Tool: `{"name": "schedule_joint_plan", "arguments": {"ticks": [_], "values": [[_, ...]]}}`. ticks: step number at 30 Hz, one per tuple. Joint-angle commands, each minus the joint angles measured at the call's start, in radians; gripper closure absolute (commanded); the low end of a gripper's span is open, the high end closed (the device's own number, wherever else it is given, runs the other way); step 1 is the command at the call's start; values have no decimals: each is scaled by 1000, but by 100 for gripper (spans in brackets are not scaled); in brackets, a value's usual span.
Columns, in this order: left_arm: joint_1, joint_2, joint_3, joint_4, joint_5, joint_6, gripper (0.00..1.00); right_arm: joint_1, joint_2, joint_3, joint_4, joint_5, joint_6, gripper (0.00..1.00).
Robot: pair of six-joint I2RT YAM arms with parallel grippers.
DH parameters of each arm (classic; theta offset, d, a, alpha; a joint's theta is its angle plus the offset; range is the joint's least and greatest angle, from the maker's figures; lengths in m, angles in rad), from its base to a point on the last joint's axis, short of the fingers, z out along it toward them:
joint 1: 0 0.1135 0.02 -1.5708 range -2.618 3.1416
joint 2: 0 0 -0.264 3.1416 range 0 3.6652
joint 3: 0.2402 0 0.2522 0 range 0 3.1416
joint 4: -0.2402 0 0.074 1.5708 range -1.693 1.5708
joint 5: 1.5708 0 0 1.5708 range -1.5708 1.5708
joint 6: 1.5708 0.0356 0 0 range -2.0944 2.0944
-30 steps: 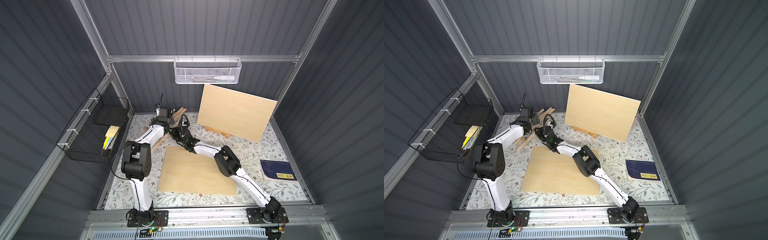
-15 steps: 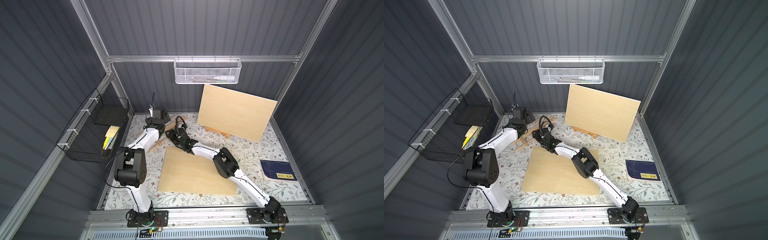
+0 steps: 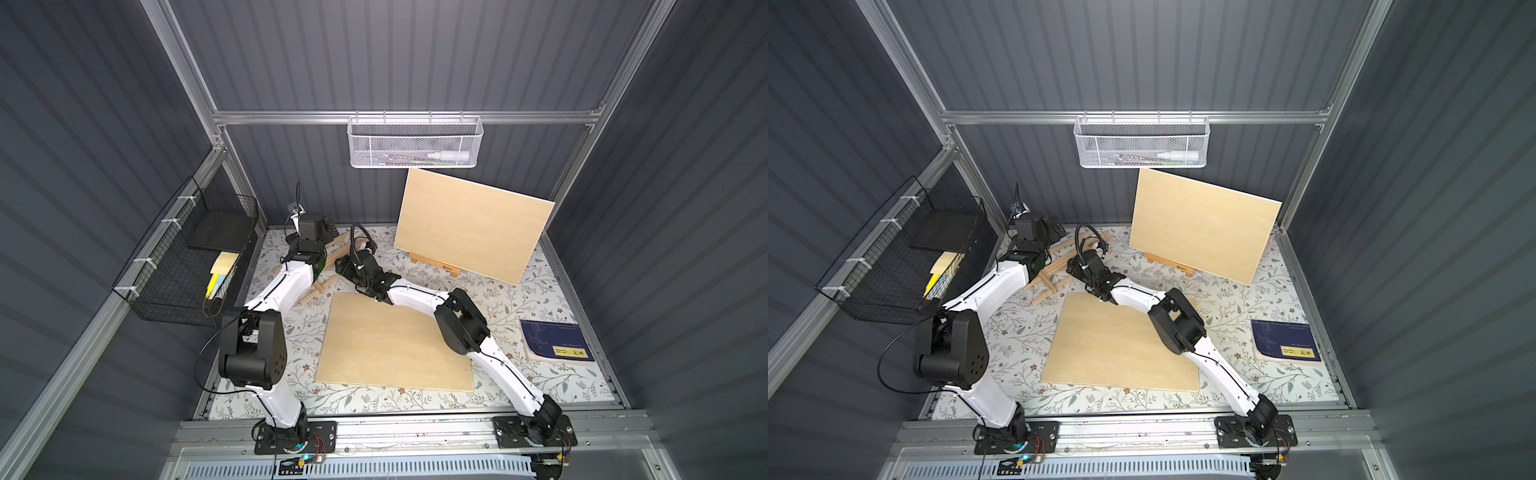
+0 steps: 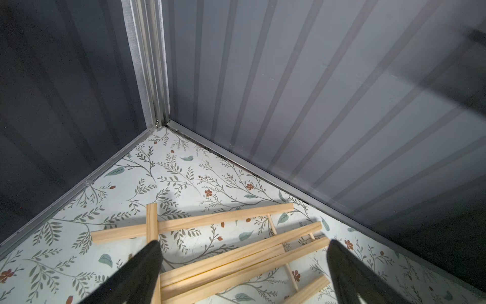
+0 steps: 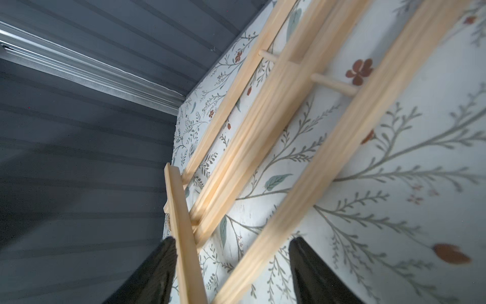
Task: Disassemble the easel
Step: Place the easel at the corner of the board.
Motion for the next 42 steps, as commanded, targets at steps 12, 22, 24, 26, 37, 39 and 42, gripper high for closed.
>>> {"name": "schedule_joint_plan", "arguments": {"ticks": [12,22,24,26,37,39,42], "values": [[6,92,17,51,46,29,7,30,-280,-372,333,224,-280,37],[6,255,59,-15,62,28,11,29,-507,-709,644,407,-481,35],[7,294,77,-32,65,28,12,28,-531,-751,682,415,-511,35],[6,326,91,-23,32,29,13,28,-545,-784,727,419,-546,35],[12,515,162,-62,-37,69,11,28,-582,-864,802,429,-608,34],[13,540,169,-65,-50,78,10,28,-583,-867,803,426,-610,34],[26,567,188,-74,-77,87,10,28,-578,-864,807,427,-619,34]]}}
